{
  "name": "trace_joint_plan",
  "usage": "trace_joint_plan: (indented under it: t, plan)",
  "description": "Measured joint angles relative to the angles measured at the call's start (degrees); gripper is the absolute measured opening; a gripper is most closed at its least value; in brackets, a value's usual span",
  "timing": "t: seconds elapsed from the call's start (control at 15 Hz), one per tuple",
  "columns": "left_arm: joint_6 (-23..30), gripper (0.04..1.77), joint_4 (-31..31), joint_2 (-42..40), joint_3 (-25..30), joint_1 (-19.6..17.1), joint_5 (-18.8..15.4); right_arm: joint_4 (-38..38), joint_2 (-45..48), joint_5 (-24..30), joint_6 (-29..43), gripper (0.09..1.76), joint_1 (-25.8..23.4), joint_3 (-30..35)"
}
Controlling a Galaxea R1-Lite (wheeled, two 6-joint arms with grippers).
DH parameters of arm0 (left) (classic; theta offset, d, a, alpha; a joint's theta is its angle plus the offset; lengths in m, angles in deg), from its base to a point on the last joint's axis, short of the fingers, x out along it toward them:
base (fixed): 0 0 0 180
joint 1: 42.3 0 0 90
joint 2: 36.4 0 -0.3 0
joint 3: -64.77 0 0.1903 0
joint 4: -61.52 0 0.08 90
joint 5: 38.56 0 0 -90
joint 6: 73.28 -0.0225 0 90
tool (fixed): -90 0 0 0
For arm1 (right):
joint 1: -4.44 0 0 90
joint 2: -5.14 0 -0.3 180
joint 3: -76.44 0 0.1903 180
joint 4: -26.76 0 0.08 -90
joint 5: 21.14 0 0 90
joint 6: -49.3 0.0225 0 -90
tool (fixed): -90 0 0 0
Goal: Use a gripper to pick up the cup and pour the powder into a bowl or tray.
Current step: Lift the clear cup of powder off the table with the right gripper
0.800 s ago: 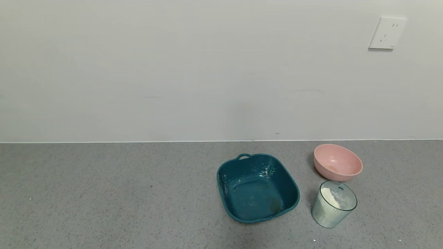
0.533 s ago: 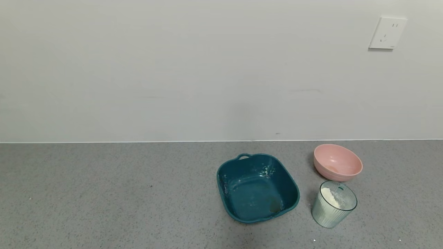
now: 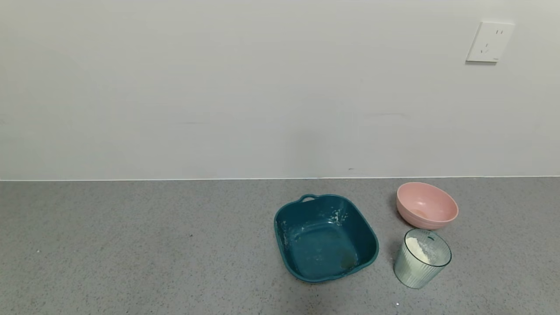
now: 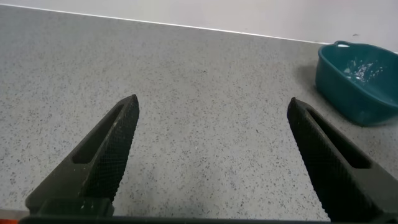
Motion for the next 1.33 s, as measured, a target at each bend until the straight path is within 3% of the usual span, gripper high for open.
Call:
trace_joint_plan:
  t: [0.27,0.53,1.33]
  plan:
    - [0.00,1.72,0.00,0.00,0.00,0.00,0.00,0.93,-14.36,4.72,-0.07,1.71,0.48,-2.56]
    - [0.00,1.72,0.00,0.00,0.00,0.00,0.02,8.34,-25.15,5.64,0.20,1.71,4.80,-1.51]
    - [0.00,1.72,0.00,0.00,0.00,0.00,0.00,30.92,-43.40,-0.72,2.52,1.71,15.52,6.01]
